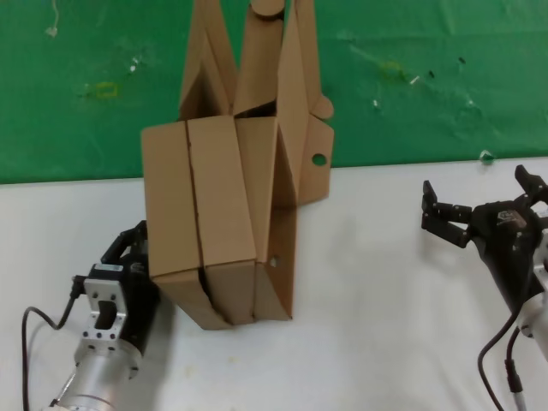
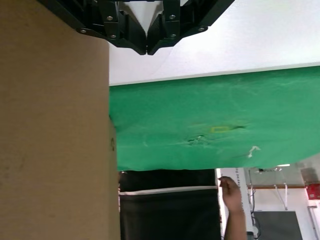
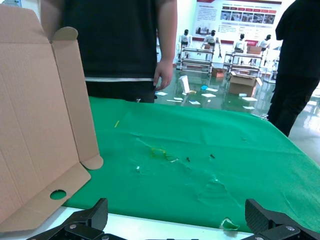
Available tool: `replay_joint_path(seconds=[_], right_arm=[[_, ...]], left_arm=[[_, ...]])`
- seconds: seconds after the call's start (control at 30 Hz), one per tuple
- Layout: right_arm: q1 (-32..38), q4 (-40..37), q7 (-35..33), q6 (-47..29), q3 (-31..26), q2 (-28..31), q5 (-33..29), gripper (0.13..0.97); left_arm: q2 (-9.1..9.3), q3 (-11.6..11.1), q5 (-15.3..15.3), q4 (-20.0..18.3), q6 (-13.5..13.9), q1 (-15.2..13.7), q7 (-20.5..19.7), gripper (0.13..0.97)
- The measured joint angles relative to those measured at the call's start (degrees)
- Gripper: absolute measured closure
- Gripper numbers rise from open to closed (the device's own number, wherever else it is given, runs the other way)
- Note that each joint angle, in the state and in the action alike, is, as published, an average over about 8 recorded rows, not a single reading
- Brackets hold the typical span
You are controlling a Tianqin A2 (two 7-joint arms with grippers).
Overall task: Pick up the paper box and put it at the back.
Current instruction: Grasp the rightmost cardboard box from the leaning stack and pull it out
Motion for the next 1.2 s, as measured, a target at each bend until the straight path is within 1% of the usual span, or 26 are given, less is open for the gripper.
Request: replay_joint_path(seconds=[0.13, 0.43, 0.7, 0.73, 0.87, 1.0, 1.13, 1.2], right_arm=[[0.0, 0.0, 0.0, 0.0, 0.0, 0.0, 0.0, 0.129], [0.0, 0.0, 0.0, 0.0, 0.0, 0.0, 0.0, 0.129], [0.0, 0.0, 0.0, 0.0, 0.0, 0.0, 0.0, 0.129], [0.0, 0.0, 0.0, 0.0, 0.0, 0.0, 0.0, 0.129], [0.0, 0.0, 0.0, 0.0, 0.0, 0.0, 0.0, 0.129], [0.0, 0.1, 0.0, 0.0, 0.0, 0.0, 0.0, 0.129], [-0.5, 0.9, -0.2, -0.2, 0.5, 0.7, -0.1, 0.129], [-1.1, 1.8, -0.3, -0.3, 0.9, 1.4, -0.2, 0.129]], left_arm=[[-0.01, -1.6, 1.9, 0.0, 0.5, -0.1, -1.5, 0.938], [-0.03, -5.4, 6.4, -0.7, 1.4, -0.3, -5.2, 0.884], [-0.15, -8.4, 9.4, -2.1, 1.9, -0.2, -8.7, 0.758], [-0.17, -8.7, 9.8, -2.3, 2.0, -0.1, -9.1, 0.758], [-0.22, -9.7, 11.1, -3.4, 2.3, 0.3, -11.0, 0.659], [-0.16, -10.1, 12.1, -4.2, 2.8, 0.7, -12.5, 0.560], [-0.09, -10.1, 12.8, -4.7, 3.3, 1.0, -13.8, 0.560], [-0.07, -9.9, 12.9, -4.9, 3.4, 1.2, -14.3, 0.507]])
